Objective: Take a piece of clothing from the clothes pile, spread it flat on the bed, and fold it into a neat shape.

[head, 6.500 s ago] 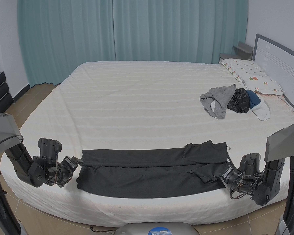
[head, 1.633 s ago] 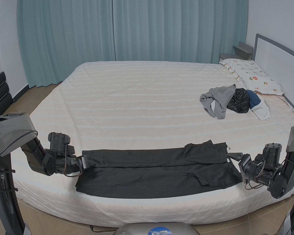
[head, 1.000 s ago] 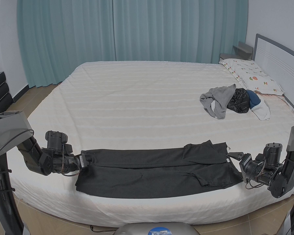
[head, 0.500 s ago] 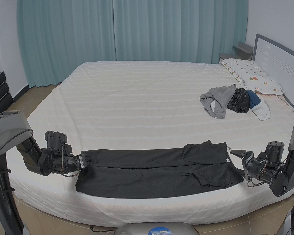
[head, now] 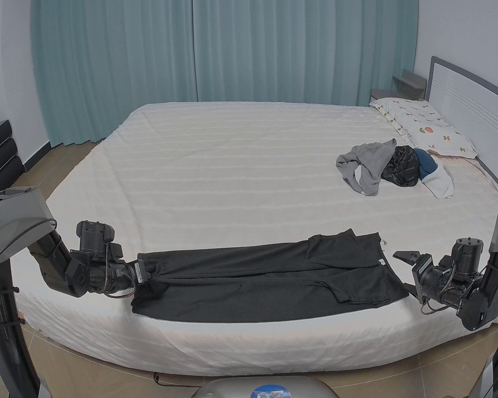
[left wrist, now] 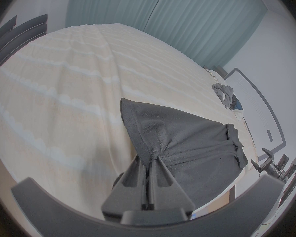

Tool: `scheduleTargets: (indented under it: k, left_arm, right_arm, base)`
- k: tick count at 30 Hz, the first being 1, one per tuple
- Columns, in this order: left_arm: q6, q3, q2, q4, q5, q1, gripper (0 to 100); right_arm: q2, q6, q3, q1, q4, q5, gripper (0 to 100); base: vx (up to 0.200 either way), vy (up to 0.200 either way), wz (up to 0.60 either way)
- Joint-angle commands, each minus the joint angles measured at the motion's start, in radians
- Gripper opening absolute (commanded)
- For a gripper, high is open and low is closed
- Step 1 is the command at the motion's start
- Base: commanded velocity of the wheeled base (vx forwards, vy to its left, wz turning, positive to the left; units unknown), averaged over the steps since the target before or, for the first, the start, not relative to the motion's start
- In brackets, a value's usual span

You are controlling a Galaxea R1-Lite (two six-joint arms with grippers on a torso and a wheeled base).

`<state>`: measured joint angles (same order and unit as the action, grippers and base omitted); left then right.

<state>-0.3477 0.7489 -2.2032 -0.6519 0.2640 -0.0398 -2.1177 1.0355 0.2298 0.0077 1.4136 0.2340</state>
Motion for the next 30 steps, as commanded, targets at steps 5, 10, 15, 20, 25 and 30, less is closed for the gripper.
scheduleTargets:
  k: [5,10,15,20,25,30]
  left_arm:
    - [-0.02,0.015,-0.001,-0.002,-0.005,-0.006,0]
    - [-0.039,0.018,0.002,-0.003,-0.005,-0.008,0]
    - [-0.039,0.018,0.003,-0.003,-0.005,-0.008,0]
    - [-0.045,0.018,0.008,-0.002,-0.005,-0.008,0]
    - [-0.09,0.024,0.017,-0.002,-0.005,-0.015,0]
    - [-0.116,0.023,0.04,0.0,-0.006,-0.034,0]
  right_arm:
    - [-0.004,0.0,0.002,-0.002,0.001,0.002,100]
    - [-0.004,0.0,0.002,-0.003,0.001,0.002,100]
    - [-0.002,0.0,0.003,-0.006,0.001,0.002,100]
    - [-0.004,0.0,0.01,-0.008,0.001,0.002,100]
    - [-0.019,0.0,0.025,-0.044,0.001,0.002,100]
    - [-0.033,0.001,0.039,-0.074,0.001,0.014,100]
  base:
    - [0.0,0.0,0.0]
    - [0.0,-0.12,0.0]
    - [0.0,-0.2,0.0]
    - [0.0,-0.2,0.0]
    - [0.0,-0.2,0.0]
    - [0.0,-0.2,0.0]
